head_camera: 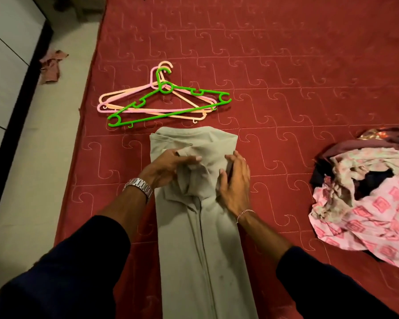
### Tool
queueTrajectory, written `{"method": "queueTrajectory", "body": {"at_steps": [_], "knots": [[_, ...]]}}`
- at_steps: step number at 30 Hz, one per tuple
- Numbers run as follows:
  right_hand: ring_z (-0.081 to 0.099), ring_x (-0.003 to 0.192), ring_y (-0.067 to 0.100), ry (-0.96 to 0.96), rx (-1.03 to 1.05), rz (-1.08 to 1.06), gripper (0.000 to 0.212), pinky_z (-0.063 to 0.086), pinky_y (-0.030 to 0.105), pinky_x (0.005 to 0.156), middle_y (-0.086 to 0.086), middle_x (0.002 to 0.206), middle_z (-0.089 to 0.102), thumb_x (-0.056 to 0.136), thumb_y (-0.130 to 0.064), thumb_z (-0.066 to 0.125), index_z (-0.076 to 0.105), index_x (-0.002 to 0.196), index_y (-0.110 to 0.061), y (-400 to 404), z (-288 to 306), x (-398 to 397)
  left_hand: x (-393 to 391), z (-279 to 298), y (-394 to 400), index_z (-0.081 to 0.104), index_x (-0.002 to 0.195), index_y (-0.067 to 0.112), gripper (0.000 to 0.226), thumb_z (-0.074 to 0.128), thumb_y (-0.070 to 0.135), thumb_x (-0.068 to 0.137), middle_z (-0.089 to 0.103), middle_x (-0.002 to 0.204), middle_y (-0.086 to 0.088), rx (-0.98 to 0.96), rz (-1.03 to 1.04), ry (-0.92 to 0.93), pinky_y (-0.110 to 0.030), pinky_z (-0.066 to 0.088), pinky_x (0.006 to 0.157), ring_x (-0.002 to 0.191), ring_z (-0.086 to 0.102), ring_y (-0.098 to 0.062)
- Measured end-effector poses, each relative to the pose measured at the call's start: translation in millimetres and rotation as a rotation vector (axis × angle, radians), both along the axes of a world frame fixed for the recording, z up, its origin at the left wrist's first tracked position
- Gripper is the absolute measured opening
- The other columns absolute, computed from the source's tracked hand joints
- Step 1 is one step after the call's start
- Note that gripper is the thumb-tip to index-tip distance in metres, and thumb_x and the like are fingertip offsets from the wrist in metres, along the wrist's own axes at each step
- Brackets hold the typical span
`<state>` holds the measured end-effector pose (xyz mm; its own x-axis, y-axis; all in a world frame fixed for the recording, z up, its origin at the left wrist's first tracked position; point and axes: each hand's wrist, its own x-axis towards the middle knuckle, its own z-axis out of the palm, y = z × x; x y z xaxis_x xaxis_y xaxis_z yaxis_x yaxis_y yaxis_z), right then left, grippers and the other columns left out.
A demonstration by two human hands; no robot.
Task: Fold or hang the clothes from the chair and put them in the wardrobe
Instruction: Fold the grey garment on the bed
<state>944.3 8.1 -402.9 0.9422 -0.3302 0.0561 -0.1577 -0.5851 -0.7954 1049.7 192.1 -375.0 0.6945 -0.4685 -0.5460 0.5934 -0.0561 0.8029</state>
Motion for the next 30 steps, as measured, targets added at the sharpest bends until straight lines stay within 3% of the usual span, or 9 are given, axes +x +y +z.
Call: {"method": "queueTrajectory", "body": {"at_steps": [2,4,7,12,15,18,22,26,30], "knots": [[0.033,0.143,0.014,-0.006,0.034,0.06,0.038,0.024,0.013,0.115,0.007,0.157,0.036,0.099,-0.006,0.05,0.051,0.137,-0.01,0.7,1.3,7.0,1.4,-1.1,4.4,0.071,0.101,-0.006,0.021,0.077,0.002,0.082,0.072,0.095,-0.015,0.07,-0.031,-0.029,-0.033,0.057,0.083,0.09,0.068,-0.026],[0.03,0.143,0.005,-0.043,0.028,0.14,0.041,0.02,0.003,0.11,0.003,0.16,0.033,0.102,-0.003,0.045,0.049,0.142,-0.009,2.3,2.4,13.5,3.4,4.4,6.6,0.069,0.1,-0.002,0.013,0.065,-0.007,0.089,0.074,0.091,-0.012,0.066,0.041,-0.029,-0.026,0.058,0.074,0.082,0.071,-0.021],[0.028,0.148,0.008,-0.029,0.044,0.263,0.044,0.025,0.015,0.118,0.0,0.163,0.027,0.105,-0.005,0.038,0.043,0.149,-0.012,4.2,-1.1,23.7,8.6,6.9,21.4,0.069,0.098,0.004,0.017,0.057,-0.006,0.092,0.071,0.091,-0.011,0.031,0.177,0.007,-0.028,0.059,0.072,0.079,0.068,-0.019],[0.019,0.153,0.019,-0.008,-0.056,0.413,0.044,0.021,0.036,0.124,0.006,0.162,0.029,0.106,-0.013,0.034,0.043,0.149,-0.008,1.8,-19.7,35.3,9.4,3.0,60.9,0.065,0.086,0.016,0.021,0.067,0.033,0.074,0.055,0.083,-0.007,0.158,0.162,0.14,-0.037,0.046,0.077,0.074,0.054,-0.02],[0.025,0.15,0.017,0.02,-0.007,0.301,0.043,0.02,0.021,0.12,0.006,0.16,0.033,0.104,-0.014,0.046,0.045,0.146,-0.01,5.2,-21.7,28.8,18.4,-1.0,58.8,0.068,0.071,0.016,0.028,0.067,0.044,0.076,0.062,0.067,0.001,0.452,0.248,-0.045,-0.032,0.044,0.067,0.07,0.056,-0.02],[0.046,0.13,0.017,0.138,0.052,-0.018,0.049,0.039,0.032,0.111,0.001,0.142,0.049,0.096,-0.032,0.063,0.046,0.139,-0.017,5.0,-22.5,20.9,32.2,-10.5,37.2,0.071,0.074,0.016,0.043,0.071,0.058,0.075,0.07,0.069,0.005,0.79,0.203,-0.501,-0.029,0.048,0.062,0.066,0.064,-0.014],[0.062,0.091,0.017,0.297,0.12,-0.141,0.048,0.056,0.045,0.084,-0.008,0.097,0.061,0.085,-0.055,0.07,0.06,0.118,-0.021,-9.0,-22.8,35.0,43.2,-12.2,-24.1,0.072,0.092,0.013,0.036,0.075,0.048,0.083,0.071,0.084,0.0,0.764,0.002,-0.853,-0.033,0.054,0.068,0.077,0.065,-0.014],[0.059,0.064,0.013,0.257,0.225,0.04,0.039,0.056,0.041,0.066,-0.001,0.071,0.062,0.087,-0.043,0.073,0.063,0.119,-0.025,-19.3,-20.4,46.6,56.3,-17.2,-81.6,0.07,0.098,0.01,0.041,0.074,0.048,0.083,0.071,0.091,-0.005,0.754,-0.194,-0.895,-0.037,0.053,0.073,0.084,0.065,-0.022],[0.054,0.08,0.019,0.252,0.127,0.187,0.054,0.052,0.043,0.074,-0.006,0.081,0.051,0.087,-0.039,0.073,0.054,0.137,-0.037,-26.8,-27.4,39.3,72.3,-19.1,-107.6,0.058,0.073,0.017,0.052,0.07,0.067,0.077,0.054,0.07,-0.001,0.951,-0.289,-0.803,-0.031,0.036,0.057,0.065,0.05,-0.02]]}}
